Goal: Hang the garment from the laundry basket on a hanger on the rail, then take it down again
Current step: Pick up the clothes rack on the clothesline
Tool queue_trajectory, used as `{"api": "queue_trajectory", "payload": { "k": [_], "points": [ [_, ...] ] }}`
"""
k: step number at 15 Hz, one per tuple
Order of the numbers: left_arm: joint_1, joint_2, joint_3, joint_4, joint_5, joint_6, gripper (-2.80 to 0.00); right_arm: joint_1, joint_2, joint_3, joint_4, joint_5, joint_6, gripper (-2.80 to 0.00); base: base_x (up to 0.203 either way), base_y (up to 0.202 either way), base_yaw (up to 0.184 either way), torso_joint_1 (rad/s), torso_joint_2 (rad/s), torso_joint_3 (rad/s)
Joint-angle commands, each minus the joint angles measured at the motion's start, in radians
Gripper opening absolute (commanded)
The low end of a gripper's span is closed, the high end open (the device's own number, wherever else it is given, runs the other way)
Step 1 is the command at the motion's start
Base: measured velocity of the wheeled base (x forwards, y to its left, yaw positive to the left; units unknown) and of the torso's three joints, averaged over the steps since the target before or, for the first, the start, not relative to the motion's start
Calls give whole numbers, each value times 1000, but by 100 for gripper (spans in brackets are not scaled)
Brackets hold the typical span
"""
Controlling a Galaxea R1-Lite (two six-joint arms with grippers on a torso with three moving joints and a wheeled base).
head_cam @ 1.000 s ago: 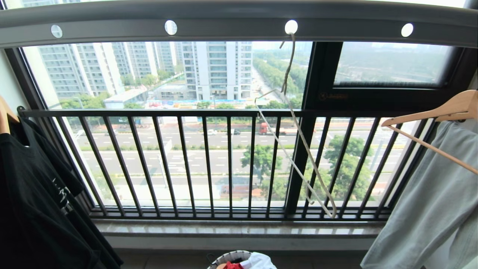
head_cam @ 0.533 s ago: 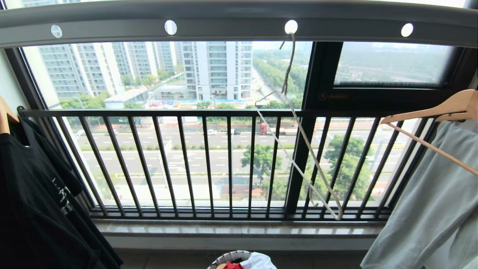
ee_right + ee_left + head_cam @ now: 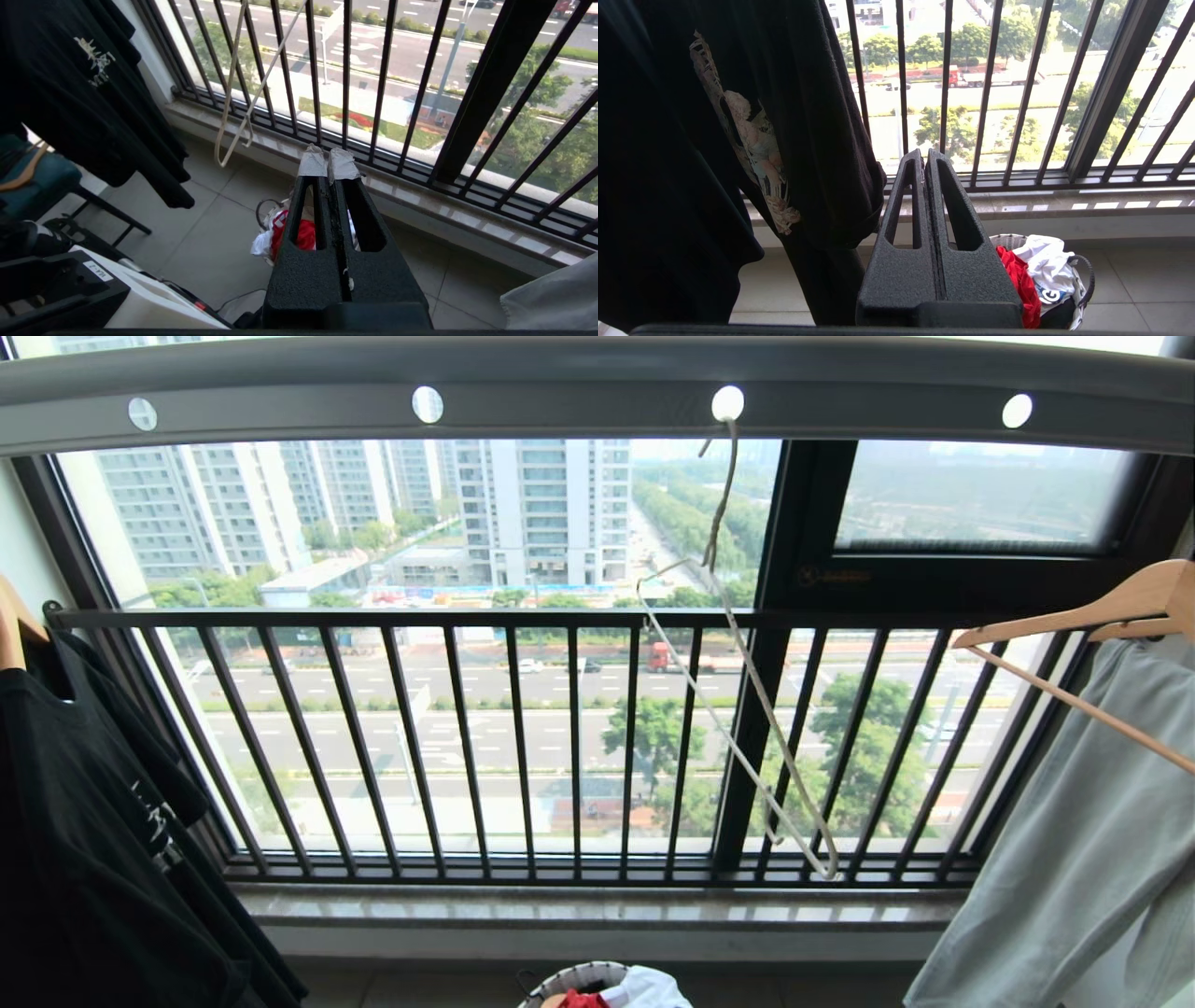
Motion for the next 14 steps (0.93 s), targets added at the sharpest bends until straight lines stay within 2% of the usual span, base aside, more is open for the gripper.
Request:
{"api": "queue_trajectory", "payload": {
  "k": [1, 3, 6, 10, 11, 12, 14],
  "points": [
    [0, 1, 0, 0, 0, 0, -280, 117, 223, -195, 33, -7, 110, -280, 0, 0, 0, 0, 0, 0],
    [0, 0, 0, 0, 0, 0, -280, 268, 332, -319, 69, -99, 223, -280, 0, 0, 0, 0, 0, 0],
    [0, 0, 0, 0, 0, 0, -280, 474, 418, -370, 91, -335, 300, -280, 0, 0, 0, 0, 0, 0],
    [0, 0, 1, 0, 0, 0, -280, 641, 553, -450, 113, -619, 394, -280, 0, 0, 0, 0, 0, 0],
    [0, 0, 0, 0, 0, 0, -280, 683, 574, -458, 130, -659, 402, -280, 0, 0, 0, 0, 0, 0],
    [0, 0, 0, 0, 0, 0, -280, 719, 595, -466, 139, -694, 405, 0, 0, 0, 0, 0, 0, 0],
    [0, 0, 0, 0, 0, 0, -280, 768, 636, -508, 155, -724, 405, 0, 0, 0, 0, 0, 0, 0]
  ]
}}
